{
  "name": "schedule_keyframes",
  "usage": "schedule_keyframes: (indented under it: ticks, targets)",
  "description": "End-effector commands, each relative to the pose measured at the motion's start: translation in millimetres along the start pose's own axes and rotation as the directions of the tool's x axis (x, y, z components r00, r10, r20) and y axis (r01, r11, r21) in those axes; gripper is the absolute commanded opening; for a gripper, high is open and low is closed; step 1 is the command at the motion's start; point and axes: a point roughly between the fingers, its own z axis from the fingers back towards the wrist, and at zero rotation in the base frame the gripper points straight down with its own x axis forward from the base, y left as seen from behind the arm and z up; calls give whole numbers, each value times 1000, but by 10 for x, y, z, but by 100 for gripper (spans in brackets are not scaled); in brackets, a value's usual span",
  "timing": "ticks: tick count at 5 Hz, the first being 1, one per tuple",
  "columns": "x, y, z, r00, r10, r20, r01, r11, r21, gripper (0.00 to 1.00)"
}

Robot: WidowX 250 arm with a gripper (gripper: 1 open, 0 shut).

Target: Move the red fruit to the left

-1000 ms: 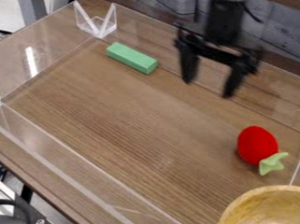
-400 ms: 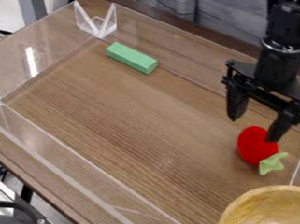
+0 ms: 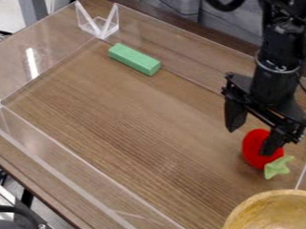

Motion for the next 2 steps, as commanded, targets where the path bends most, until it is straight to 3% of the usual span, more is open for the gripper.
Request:
schedule_keyframes:
  ticks: [1, 2]
  targets:
    - [200, -102, 154, 993, 15, 113, -17, 1000, 15, 100]
    - [326, -238, 122, 988, 35, 147, -38, 999, 14, 100]
